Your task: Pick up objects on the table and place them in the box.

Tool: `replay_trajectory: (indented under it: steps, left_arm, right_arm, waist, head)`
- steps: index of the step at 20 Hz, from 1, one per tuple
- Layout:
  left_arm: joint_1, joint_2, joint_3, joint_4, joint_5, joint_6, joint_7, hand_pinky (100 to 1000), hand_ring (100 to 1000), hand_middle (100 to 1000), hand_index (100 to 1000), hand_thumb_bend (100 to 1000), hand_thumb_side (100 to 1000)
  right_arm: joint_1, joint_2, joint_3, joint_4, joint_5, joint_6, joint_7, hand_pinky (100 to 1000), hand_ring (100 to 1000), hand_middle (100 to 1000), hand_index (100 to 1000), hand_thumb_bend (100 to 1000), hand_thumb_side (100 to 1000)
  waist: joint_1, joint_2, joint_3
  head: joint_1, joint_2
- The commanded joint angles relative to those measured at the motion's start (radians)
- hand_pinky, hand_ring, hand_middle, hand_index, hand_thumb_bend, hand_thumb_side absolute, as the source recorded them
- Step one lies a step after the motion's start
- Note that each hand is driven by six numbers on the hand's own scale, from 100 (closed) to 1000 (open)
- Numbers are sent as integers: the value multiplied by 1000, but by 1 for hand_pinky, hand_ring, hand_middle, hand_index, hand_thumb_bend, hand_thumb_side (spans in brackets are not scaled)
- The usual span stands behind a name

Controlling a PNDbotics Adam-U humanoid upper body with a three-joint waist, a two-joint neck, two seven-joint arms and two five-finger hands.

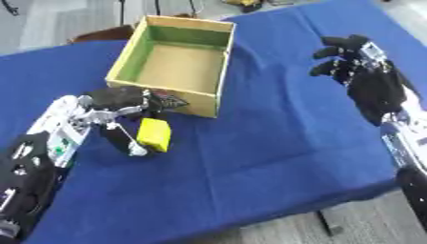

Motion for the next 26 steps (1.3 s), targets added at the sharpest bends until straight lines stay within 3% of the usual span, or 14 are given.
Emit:
replay_trajectory:
  steps: [1, 6, 12, 16, 26]
  left_arm:
    - [-8, 13, 12, -7, 20, -15, 16, 192, 177, 186, 358, 398, 203]
    - [-25, 79, 24, -70, 86, 6, -74, 159, 151, 157, 330, 443, 168]
    - [-79, 145, 98, -130, 146, 99, -106, 165, 156, 163, 337, 453, 151]
    - [-119, 137, 145, -97, 102, 158, -24, 186, 175, 185, 357, 439, 150]
    - [-175, 65, 224, 108, -154, 289, 273, 280, 252, 264, 434, 415, 163]
  right_arm:
    - [-8, -9, -5, -9, 5, -1, 3, 828, 622, 690, 857, 100, 904]
    - [-2, -10, -7, -7, 5, -2, 1, 828, 622, 690, 857, 100, 904]
    - [-3, -13, -3, -5, 5, -1, 6, 829, 622, 690, 857, 100, 905]
    - [-12, -15, 10, -5, 7, 2, 18, 829, 622, 690, 857, 100, 908]
    - [-64, -3, 60, -9, 20, 15, 69, 831, 623, 691, 858, 100, 913]
  waist:
    - [-7, -15, -2]
    - [-7, -21, 2]
    - [-2, -24, -7]
    - [5, -20, -30]
    - [39, 4, -130]
  head:
    - [-3, -6]
    - [-7, -3]
    - [-6, -4]
    - [7, -10]
    - [66, -41]
